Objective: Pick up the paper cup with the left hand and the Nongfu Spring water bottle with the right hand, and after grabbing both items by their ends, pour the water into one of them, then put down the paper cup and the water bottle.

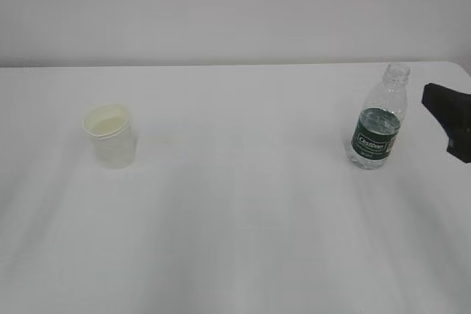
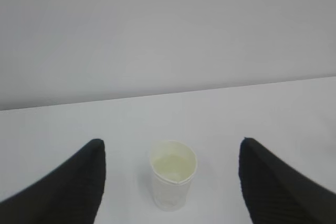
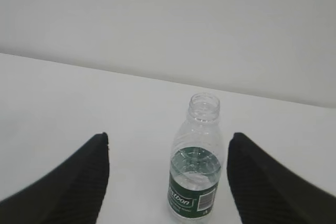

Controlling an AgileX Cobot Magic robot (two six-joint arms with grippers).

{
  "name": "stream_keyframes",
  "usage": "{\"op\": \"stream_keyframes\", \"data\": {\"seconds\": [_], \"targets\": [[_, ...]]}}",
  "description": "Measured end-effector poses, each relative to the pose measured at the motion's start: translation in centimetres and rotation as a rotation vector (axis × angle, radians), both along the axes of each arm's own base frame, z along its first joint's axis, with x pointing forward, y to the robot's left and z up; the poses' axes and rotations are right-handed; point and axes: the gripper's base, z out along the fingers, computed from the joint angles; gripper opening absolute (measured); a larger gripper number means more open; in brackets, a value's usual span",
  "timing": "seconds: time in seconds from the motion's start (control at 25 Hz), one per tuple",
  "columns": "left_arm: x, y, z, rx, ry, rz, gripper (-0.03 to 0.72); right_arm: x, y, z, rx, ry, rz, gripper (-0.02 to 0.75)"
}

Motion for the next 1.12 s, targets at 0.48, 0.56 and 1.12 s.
{"op": "stream_keyframes", "data": {"seconds": [0.48, 0.56, 1.12], "targets": [[-5.5, 1.8, 1.7, -0.050, -0.054, 0.030, 0.546, -5.6, -1.5, 3.1, -0.032, -0.017, -0.073, 0.531], [-6.1, 2.0, 1.9, -0.050, -0.047, 0.034, 0.546, -6.5, -1.8, 3.3, -0.036, -0.013, -0.085, 0.532], [-8.5, 2.7, 5.2, -0.039, 0.125, 0.051, 0.517, -10.7, -3.1, 6.7, -0.041, 0.006, -0.163, 0.531]]}}
